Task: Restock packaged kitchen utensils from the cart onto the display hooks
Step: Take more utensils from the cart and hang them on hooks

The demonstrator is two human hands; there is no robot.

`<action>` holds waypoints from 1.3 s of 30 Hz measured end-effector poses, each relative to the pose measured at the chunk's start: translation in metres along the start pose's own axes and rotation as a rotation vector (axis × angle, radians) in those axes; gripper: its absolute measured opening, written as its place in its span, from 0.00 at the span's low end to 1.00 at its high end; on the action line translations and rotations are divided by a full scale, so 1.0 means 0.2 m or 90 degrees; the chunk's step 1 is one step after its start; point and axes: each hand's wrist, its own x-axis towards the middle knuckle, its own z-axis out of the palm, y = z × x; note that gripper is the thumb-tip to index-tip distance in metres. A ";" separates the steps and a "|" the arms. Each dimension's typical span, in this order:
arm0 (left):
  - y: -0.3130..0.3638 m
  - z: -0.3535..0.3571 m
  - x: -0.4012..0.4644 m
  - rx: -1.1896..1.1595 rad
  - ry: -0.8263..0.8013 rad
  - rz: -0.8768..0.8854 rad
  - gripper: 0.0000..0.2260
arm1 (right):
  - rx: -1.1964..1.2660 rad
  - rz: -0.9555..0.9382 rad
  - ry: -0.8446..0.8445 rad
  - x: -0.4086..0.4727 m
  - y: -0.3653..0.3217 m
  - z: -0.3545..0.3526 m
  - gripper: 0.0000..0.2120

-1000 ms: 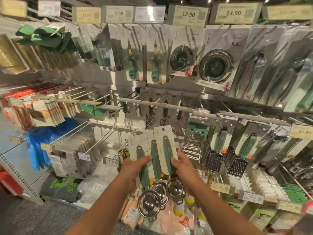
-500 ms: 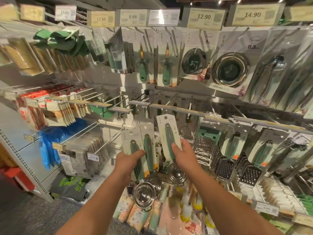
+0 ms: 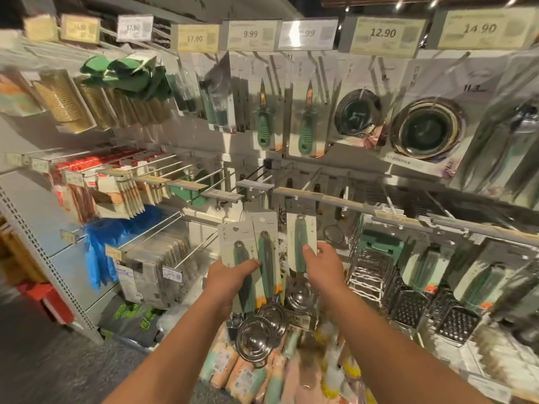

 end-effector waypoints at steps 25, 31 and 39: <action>0.02 0.08 -0.09 -0.085 -0.110 -0.052 0.15 | 0.098 -0.036 -0.194 -0.19 0.03 0.04 0.17; 0.03 0.08 -0.07 -0.112 -0.050 -0.052 0.20 | 0.067 -0.050 -0.115 -0.18 0.00 0.01 0.13; 0.07 0.08 -0.08 -0.113 -0.077 -0.045 0.19 | 0.046 -0.062 -0.075 -0.08 -0.03 -0.02 0.17</action>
